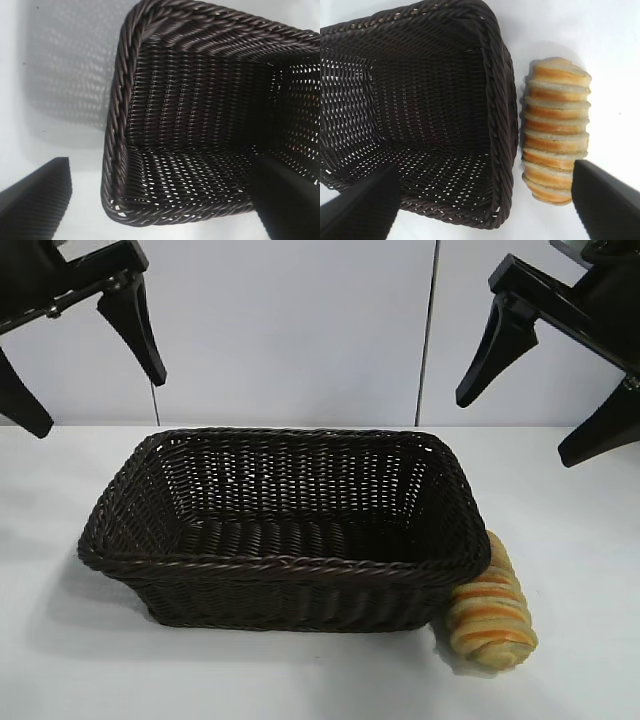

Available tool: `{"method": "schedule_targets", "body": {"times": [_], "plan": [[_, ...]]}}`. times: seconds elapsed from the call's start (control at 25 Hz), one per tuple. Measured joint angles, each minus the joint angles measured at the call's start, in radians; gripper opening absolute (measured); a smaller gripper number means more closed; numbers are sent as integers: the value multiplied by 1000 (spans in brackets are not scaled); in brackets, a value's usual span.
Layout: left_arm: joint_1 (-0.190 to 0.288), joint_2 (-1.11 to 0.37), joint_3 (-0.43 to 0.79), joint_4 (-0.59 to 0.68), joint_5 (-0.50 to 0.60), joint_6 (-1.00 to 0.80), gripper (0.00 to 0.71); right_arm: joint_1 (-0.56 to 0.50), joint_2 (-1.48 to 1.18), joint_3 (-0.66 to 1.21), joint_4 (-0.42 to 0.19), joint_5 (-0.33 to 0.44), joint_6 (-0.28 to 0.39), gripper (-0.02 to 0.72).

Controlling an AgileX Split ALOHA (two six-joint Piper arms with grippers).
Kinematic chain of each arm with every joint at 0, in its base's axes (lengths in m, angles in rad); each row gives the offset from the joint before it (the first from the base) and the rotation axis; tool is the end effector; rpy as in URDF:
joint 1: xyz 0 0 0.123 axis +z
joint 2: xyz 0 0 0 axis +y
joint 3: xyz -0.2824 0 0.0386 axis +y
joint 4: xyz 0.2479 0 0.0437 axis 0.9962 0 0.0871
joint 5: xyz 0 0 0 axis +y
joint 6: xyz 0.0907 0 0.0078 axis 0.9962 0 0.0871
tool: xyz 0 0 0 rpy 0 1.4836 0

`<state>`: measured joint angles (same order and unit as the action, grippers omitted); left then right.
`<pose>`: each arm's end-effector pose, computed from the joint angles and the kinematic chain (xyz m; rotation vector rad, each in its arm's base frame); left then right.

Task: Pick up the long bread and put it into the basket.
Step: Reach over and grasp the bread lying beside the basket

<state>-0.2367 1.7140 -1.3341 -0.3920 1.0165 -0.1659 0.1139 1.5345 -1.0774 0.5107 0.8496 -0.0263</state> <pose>0.3334 -0.1109 0.2633 -0.1355 2.8984 -0.5934 0.2987 0.0678 0.2590 0.1829 2.7422 0.6376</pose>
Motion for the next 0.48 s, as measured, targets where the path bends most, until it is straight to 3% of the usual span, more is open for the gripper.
{"method": "schedule_targets", "body": {"times": [0.32, 0.48], "plan": [[0, -4, 0, -68, -18, 32, 694, 0, 0, 0, 0, 0, 0, 661], [0, -75, 1, -50, -17, 65, 691, 0, 0, 0, 0, 2, -1, 661]]}}
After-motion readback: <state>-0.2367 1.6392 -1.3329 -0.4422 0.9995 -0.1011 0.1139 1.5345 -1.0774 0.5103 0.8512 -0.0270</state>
